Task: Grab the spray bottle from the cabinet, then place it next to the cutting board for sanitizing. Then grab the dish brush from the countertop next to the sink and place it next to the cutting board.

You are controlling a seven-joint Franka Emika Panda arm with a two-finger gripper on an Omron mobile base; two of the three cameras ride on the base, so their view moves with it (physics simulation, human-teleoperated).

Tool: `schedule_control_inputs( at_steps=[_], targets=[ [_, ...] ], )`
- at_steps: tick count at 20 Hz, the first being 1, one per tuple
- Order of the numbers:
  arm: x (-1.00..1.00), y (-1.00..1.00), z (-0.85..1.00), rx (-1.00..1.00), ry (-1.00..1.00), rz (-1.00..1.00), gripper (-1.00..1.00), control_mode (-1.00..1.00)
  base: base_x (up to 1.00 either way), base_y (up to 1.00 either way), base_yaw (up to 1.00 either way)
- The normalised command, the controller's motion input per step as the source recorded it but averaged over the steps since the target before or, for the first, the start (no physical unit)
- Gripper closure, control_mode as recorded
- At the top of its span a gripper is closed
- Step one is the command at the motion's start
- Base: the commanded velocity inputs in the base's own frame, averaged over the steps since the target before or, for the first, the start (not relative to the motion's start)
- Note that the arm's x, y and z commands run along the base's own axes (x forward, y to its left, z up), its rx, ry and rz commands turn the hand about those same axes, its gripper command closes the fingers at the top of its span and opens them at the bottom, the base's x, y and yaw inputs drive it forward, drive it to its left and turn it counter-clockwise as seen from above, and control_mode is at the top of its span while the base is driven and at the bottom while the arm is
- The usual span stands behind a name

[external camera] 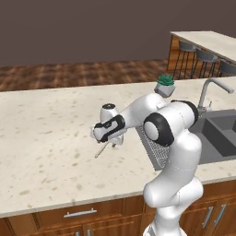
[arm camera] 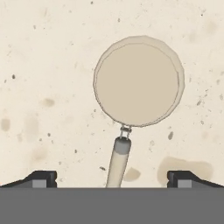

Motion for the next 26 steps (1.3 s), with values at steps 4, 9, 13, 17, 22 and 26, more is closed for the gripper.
schedule_control_inputs(
  at_steps=[4, 9, 13, 17, 22, 26],
  targets=[
    [0.03, 0.01, -0.23, 0.00, 0.00, 0.00, -1.00, -1.00, 0.00, 0.00, 0.00],
    [0.12, 0.08, -0.23, 0.00, 0.00, 0.00, -1.00, -1.00, 0.00, 0.00, 0.00],
    [0.10, 0.13, -0.23, 0.00, 0.00, 0.00, 1.00, -1.00, 0.00, 0.00, 0.00],
    [0.06, 0.07, -0.19, 0.00, 0.00, 0.00, 1.00, -1.00, 0.00, 0.00, 0.00],
    [0.06, 0.04, -0.18, 0.00, 0.00, 0.00, 1.00, -1.00, 0.00, 0.00, 0.00],
    [0.00, 0.00, -0.14, 0.00, 0.00, 0.00, 1.00, -1.00, 0.00, 0.00, 0.00]
  ],
)
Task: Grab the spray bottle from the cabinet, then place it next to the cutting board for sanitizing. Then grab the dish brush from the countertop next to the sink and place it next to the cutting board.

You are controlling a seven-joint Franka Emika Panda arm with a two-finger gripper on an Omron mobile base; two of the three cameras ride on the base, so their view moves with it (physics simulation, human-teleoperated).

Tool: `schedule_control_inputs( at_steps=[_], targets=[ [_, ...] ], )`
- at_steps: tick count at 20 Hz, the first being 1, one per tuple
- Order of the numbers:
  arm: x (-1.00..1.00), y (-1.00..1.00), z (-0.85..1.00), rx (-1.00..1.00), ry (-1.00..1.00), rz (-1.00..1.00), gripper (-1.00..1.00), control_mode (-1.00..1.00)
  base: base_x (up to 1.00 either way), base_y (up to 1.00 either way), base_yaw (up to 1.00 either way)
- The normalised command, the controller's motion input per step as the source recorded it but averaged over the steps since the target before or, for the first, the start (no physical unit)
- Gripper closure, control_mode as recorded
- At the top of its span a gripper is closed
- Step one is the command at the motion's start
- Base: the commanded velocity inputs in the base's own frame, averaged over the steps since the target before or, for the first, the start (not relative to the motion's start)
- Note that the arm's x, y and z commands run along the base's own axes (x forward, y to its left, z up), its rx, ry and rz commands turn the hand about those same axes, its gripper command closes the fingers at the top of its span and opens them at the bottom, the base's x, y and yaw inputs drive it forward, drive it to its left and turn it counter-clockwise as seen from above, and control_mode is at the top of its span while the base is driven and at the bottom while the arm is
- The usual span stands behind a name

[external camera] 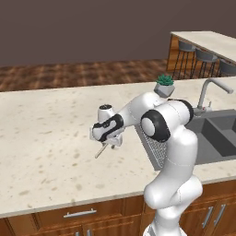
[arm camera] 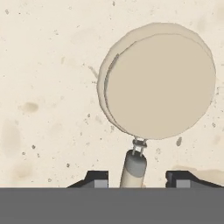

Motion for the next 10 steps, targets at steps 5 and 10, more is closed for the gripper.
schedule_control_inputs(
  at_steps=[5, 10],
  targets=[
    [0.00, 0.00, -0.02, 0.01, 0.00, 0.00, 1.00, -1.00, 0.00, 0.00, 0.00],
    [0.00, 0.35, 0.02, 0.01, 0.01, 0.00, 1.00, -1.00, 0.00, 0.00, 0.00]
  ],
)
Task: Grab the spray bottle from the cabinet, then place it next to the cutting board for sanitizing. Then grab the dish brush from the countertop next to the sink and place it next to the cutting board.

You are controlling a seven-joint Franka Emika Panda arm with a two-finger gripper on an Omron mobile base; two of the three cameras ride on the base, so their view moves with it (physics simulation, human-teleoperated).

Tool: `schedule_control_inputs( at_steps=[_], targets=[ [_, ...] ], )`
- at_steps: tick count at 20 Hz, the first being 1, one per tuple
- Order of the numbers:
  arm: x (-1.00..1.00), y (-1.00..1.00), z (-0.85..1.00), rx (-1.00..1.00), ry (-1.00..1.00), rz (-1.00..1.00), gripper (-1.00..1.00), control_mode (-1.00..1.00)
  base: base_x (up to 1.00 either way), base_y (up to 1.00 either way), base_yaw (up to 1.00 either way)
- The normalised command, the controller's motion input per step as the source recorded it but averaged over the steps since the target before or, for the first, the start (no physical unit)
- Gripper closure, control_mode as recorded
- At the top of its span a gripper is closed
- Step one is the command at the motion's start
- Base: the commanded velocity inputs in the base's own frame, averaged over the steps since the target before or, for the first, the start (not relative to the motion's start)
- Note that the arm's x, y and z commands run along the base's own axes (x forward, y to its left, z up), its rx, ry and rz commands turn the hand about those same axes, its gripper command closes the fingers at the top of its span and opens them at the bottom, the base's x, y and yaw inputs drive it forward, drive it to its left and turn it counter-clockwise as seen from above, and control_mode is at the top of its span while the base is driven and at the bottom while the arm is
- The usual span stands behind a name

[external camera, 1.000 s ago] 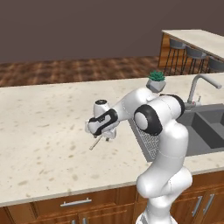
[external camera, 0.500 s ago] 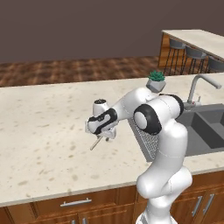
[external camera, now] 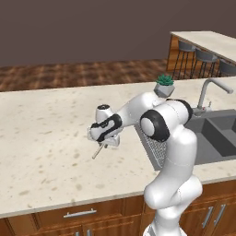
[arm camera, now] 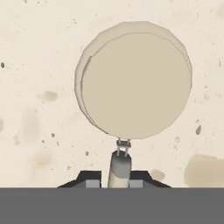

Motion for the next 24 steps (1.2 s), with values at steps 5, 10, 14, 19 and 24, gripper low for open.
schedule_control_inputs(
  at_steps=[5, 10, 14, 19, 24],
  targets=[
    [0.23, 0.01, 0.01, 0.00, 0.02, 0.01, 1.00, -1.00, 0.00, 0.00, 0.00],
    [-0.20, -0.32, 0.58, 0.00, -0.17, 0.16, 1.00, -1.00, 0.00, 0.00, 0.00],
    [-0.45, -0.81, 0.74, 0.00, -0.19, 0.21, 1.00, -1.00, 0.00, 0.00, 0.00],
    [-0.46, -0.92, 0.68, 0.00, -0.07, 0.24, 1.00, -1.00, 0.00, 0.00, 0.00],
    [-0.48, -0.86, 0.59, 0.00, -0.05, 0.23, 1.00, -1.00, 0.00, 0.00, 0.00]
  ],
)
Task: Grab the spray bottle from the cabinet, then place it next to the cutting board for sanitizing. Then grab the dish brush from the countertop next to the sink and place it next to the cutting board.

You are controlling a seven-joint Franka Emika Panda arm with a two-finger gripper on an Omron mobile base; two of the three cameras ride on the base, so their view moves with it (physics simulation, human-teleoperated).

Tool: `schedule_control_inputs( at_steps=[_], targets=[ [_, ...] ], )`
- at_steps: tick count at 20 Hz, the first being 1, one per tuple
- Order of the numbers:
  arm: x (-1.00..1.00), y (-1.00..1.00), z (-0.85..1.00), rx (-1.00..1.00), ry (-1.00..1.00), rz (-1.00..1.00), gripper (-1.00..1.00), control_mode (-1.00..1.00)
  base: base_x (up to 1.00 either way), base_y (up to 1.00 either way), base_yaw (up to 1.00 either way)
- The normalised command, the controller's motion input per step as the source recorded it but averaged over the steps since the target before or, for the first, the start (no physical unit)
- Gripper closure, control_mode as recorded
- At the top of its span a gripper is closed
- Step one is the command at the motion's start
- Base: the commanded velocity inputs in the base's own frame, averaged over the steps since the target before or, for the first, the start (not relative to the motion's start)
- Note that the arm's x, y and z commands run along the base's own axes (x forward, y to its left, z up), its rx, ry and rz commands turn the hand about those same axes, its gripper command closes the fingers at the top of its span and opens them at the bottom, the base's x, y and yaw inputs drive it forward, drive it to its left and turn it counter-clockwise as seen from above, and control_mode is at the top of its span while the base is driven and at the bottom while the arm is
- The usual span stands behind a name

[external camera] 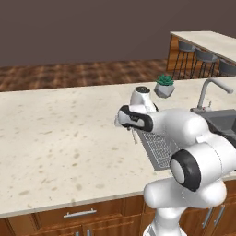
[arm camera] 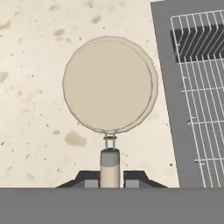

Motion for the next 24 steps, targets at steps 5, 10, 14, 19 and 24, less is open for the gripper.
schedule_control_inputs(
  at_steps=[5, 10, 14, 19, 24],
  targets=[
    [-0.63, -0.18, 0.65, 0.00, -0.31, 0.22, 1.00, -1.00, 0.00, 0.00, 0.00],
    [-0.55, 0.00, 0.55, 0.00, -0.47, 0.12, 1.00, -1.00, 0.00, 0.00, 0.00],
    [-0.34, 0.00, 0.59, 0.00, -0.21, 0.05, 1.00, -1.00, 0.00, 0.00, 0.00],
    [-0.38, 0.00, 0.70, 0.00, -0.13, 0.00, 1.00, -1.00, 0.00, 0.00, 0.00],
    [-0.31, -0.01, 0.83, 0.00, 0.00, 0.00, 1.00, -1.00, 0.00, 0.00, 0.00]
  ],
)
